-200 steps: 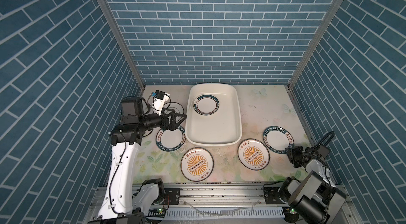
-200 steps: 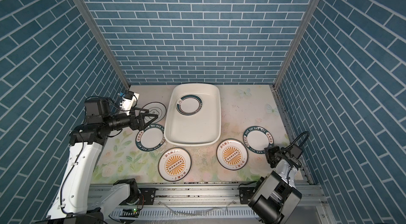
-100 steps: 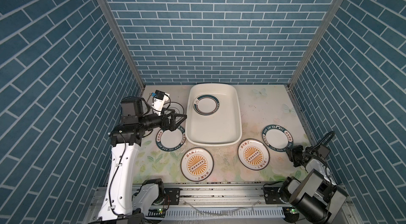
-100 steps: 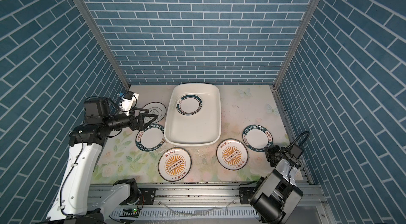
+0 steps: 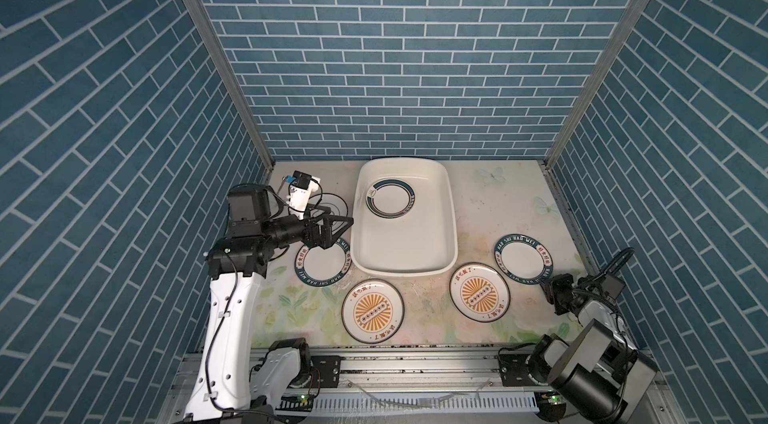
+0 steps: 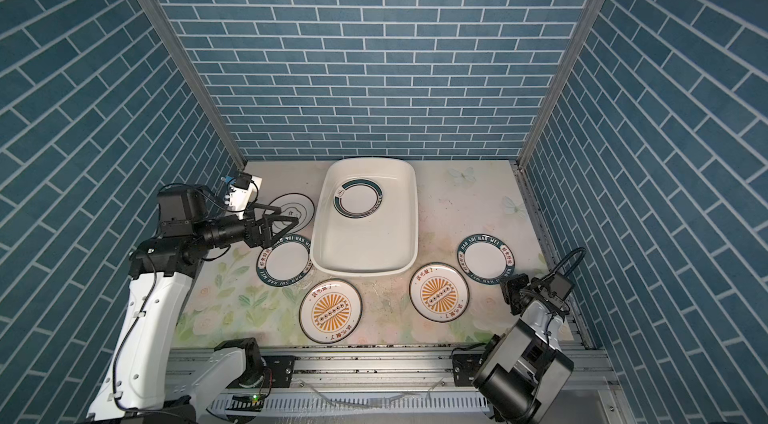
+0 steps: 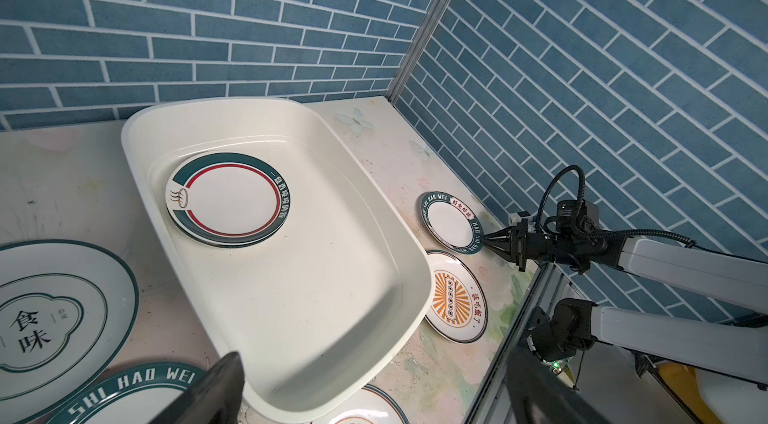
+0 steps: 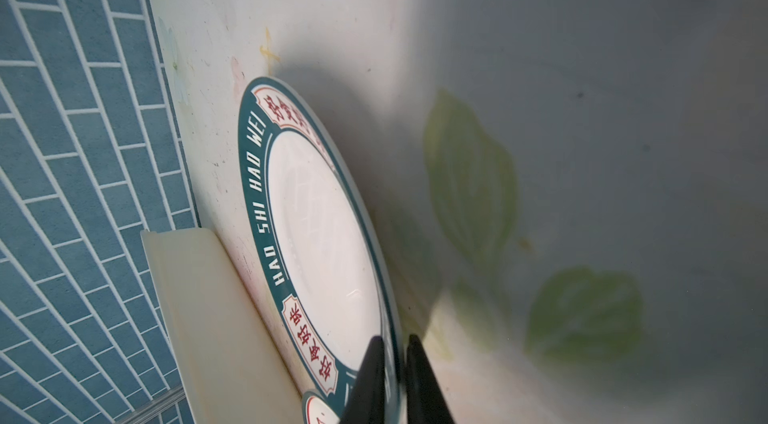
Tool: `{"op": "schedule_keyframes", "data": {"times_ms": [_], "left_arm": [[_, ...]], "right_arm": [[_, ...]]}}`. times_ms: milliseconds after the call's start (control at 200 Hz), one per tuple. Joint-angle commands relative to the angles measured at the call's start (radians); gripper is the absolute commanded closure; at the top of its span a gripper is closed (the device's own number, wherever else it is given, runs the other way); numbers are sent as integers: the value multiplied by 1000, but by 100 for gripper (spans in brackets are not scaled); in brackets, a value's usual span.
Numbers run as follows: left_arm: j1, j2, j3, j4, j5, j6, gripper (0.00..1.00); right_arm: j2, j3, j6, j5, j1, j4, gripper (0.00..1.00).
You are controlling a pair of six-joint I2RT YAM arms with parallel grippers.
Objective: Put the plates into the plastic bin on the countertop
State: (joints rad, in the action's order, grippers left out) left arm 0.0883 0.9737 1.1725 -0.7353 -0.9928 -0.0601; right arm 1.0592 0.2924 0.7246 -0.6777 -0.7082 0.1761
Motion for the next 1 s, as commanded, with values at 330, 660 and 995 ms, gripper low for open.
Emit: {"op": "schedule_keyframes", "data": {"times_ms": [330,660,995], "left_arm": [[-1,-10,18,5,-40,2,1],[-1,-11,19,3,-40,0,0],[-1,-6,16,5,-40,-1,0]], "right_arm": [[75,-4,14,-32,-40,-66,84],[184,-18,75,-74,-40,-194,80],[284,6,104,-116,-41,-276,80]]}}
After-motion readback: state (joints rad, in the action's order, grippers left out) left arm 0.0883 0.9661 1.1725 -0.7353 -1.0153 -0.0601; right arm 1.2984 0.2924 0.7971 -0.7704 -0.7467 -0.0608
